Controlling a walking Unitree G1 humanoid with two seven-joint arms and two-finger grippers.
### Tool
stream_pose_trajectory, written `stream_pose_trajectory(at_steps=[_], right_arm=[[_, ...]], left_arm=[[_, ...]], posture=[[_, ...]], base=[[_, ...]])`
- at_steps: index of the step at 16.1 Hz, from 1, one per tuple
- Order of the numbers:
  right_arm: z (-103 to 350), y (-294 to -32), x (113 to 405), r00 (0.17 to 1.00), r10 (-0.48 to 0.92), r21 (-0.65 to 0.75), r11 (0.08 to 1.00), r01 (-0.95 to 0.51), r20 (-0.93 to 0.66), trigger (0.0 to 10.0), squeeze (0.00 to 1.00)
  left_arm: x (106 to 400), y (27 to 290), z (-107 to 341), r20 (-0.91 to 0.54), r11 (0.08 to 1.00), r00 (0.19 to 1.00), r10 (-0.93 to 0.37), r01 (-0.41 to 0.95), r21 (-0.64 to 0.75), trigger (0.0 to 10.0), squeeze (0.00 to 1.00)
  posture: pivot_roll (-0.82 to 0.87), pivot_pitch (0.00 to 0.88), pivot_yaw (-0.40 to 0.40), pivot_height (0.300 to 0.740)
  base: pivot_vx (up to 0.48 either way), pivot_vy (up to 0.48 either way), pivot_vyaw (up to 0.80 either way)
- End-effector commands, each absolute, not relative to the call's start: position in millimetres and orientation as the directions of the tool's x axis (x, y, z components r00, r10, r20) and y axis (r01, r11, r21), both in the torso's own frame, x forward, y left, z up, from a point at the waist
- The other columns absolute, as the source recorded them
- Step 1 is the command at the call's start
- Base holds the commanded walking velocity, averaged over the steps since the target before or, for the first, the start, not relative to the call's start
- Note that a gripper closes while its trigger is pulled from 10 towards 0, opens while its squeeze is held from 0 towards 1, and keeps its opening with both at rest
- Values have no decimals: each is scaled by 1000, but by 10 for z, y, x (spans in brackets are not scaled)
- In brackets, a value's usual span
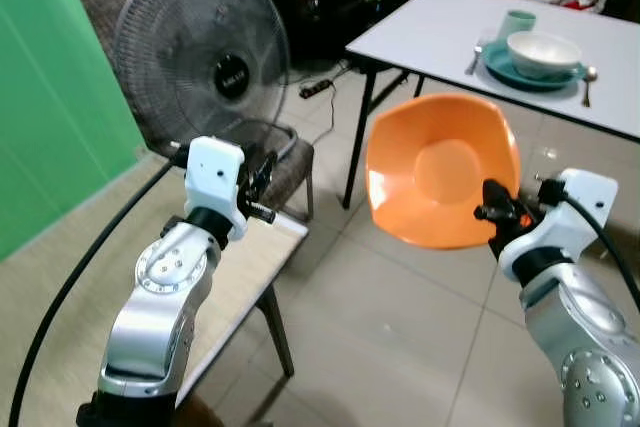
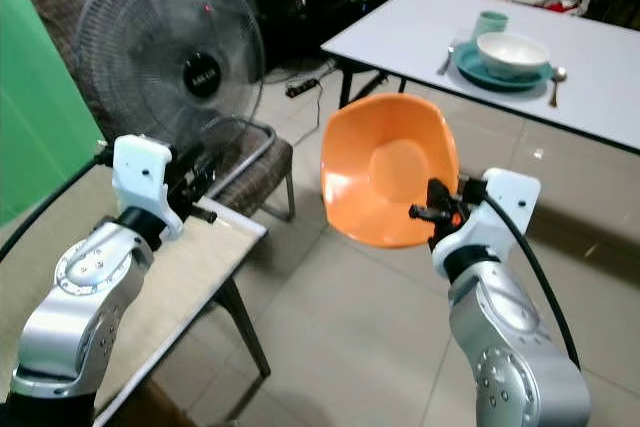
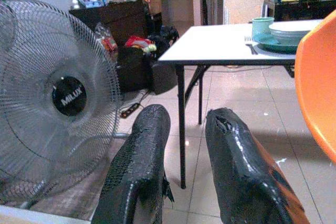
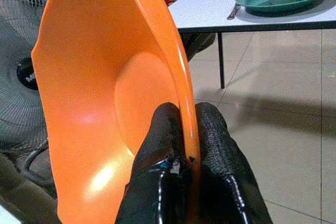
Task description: Setting the table
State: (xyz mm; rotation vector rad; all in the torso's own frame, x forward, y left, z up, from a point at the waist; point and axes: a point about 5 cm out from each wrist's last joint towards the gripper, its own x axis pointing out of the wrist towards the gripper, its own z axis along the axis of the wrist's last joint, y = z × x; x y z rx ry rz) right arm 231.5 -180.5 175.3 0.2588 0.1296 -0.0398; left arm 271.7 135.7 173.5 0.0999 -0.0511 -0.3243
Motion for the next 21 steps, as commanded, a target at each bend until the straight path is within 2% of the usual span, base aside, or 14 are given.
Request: stream_pose_trajectory(at_steps=[1,3,6,9,11,13,17,21], right_arm=[[1810,-1830,2309,994,-31,249,967,56,-104,10000,0],[1804,-1836,2308,994,-36,249,966,62,-108,10000,0],[1800,-1837,2305,993,-42,248,966,68,-110,10000,0],[1797,-1842,2301,993,-47,248,966,73,-110,10000,0],[1794,-1841,2305,993,-51,248,966,77,-109,10000,0],[1793,-1845,2308,993,-54,246,966,79,-107,10000,0],[1792,-1859,2316,993,-60,233,969,82,-102,10000,0],[1800,-1837,2327,996,-23,156,987,36,-84,10000,0]], left_arm=[[2711,1304,1741,27,935,938,-345,342,96,10000,0],[2725,1287,1765,38,934,938,-345,339,117,10000,0],[2742,1253,1766,31,930,932,-361,357,89,10000,0],[2739,1233,1744,10,927,931,-364,362,96,10000,0],[2750,1216,1781,31,917,928,-372,363,167,10000,0],[2756,1224,1772,24,926,933,-359,353,134,10000,0],[2784,1263,1758,19,940,946,-322,318,126,10000,0],[2756,1317,1714,61,944,947,-315,305,126,10000,0]], posture=[[34,0,60,740],[32,0,63,740],[28,0,68,740],[23,0,73,740],[22,0,76,740],[20,0,77,740],[21,0,74,740],[13,0,70,740]], base=[[0,480,-800],[0,0,-800],[0,-480,-800],[0,477,-800],[0,-405,-800],[0,-480,-800],[0,0,-761],[0,0,0]])
